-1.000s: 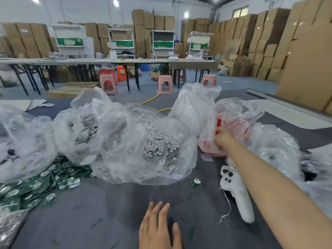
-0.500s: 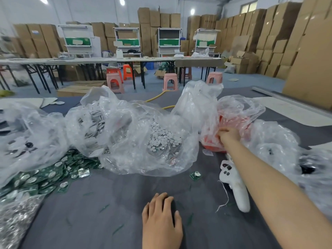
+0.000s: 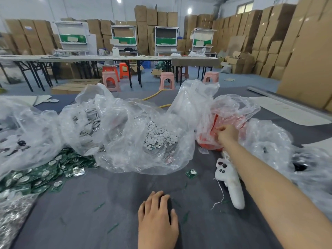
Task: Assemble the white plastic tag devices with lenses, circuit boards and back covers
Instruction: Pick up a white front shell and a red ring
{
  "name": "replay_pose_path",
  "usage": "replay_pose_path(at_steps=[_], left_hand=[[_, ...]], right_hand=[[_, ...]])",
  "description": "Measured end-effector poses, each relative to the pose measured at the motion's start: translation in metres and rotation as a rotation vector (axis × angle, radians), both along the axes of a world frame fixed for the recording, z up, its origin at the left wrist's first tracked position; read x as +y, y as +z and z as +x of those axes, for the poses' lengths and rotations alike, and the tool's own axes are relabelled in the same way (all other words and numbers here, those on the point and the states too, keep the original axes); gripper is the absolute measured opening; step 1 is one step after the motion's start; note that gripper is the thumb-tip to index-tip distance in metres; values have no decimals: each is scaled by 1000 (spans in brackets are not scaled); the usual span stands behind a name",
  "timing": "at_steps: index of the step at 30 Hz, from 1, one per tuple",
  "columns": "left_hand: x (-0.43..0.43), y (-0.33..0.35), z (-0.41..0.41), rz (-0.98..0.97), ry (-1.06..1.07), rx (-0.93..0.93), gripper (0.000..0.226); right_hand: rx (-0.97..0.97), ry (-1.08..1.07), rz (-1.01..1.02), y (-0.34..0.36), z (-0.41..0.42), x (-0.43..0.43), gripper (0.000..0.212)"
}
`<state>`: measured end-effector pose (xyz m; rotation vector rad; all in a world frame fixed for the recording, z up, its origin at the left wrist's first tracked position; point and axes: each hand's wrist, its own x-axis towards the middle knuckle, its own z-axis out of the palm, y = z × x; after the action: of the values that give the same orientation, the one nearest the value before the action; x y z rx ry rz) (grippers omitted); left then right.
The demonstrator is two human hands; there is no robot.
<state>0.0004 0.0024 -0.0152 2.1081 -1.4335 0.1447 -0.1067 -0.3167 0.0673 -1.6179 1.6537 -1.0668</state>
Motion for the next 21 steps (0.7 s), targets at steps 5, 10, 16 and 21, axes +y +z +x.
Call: replay_pose_path(at_steps=[5, 10, 16, 21], left_hand=[[5, 4, -1, 90, -7, 60, 45], [6, 2, -3, 65, 32, 154, 38], [7, 4, -2, 107, 43, 124, 38], [10, 10, -3, 104, 36, 161, 37]], right_hand=[[191, 47, -122, 34, -24, 8, 19], [188, -39, 58, 67, -93, 2, 12], [303, -1, 473, 29, -161, 15, 13], [531, -77, 314, 9, -156, 17, 36]])
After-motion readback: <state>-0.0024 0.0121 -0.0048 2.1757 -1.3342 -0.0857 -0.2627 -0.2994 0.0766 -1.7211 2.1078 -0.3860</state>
